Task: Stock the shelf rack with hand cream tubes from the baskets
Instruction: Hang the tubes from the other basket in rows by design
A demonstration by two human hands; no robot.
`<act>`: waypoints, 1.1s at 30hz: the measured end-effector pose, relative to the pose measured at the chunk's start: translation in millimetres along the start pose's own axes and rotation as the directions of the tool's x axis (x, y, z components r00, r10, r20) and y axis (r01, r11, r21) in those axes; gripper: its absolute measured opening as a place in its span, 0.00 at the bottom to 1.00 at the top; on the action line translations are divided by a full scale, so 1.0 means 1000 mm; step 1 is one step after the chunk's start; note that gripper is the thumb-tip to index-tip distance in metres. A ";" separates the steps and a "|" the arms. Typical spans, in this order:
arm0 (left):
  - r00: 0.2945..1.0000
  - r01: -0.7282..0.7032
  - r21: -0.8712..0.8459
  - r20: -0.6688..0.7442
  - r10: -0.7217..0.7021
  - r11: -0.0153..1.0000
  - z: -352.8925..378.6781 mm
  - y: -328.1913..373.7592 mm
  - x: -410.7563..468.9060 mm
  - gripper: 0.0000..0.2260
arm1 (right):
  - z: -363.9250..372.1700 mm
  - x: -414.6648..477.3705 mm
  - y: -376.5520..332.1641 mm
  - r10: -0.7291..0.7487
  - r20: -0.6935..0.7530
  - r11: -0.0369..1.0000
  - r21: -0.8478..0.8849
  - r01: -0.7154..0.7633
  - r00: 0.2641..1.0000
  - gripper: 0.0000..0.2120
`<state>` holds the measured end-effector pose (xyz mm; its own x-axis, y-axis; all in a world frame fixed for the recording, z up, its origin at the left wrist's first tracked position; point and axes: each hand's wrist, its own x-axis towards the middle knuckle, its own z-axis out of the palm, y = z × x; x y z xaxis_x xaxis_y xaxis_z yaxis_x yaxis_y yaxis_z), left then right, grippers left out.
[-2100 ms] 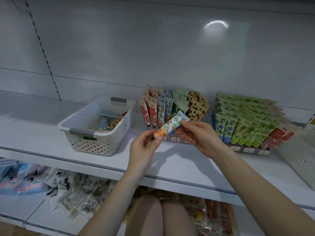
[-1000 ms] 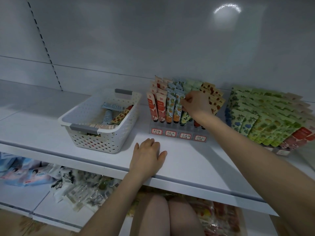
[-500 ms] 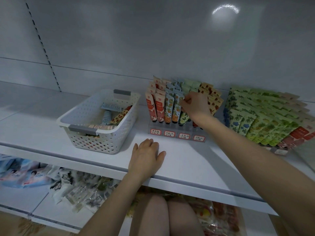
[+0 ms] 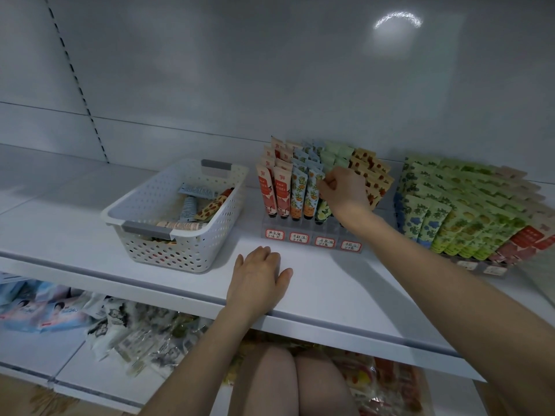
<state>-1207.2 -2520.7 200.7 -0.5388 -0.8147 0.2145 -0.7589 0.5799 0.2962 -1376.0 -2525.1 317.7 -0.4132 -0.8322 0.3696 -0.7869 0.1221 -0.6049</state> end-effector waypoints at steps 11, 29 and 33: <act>1.000 0.004 0.012 0.008 -0.004 1.000 0.000 0.001 0.000 0.11 | 0.002 0.005 -0.003 0.053 0.075 0.997 -0.062 -0.048 0.996 0.10; 0.998 -0.042 0.115 -0.049 0.048 0.993 -0.007 0.008 -0.001 0.16 | -0.018 -0.011 -0.015 0.055 0.075 0.998 -0.019 -0.053 0.996 0.15; 0.983 -0.123 0.091 -0.123 0.134 0.988 -0.036 0.015 -0.008 0.16 | -0.032 -0.008 -0.019 -0.013 0.015 1.000 0.017 0.013 1.000 0.14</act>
<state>-1201.3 -2505.1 237.4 -0.5866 -0.7231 0.3648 -0.7169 0.6732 0.1815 -1372.6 -2503.0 348.7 -0.3957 -0.8418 0.3672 -0.7843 0.1017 -0.6120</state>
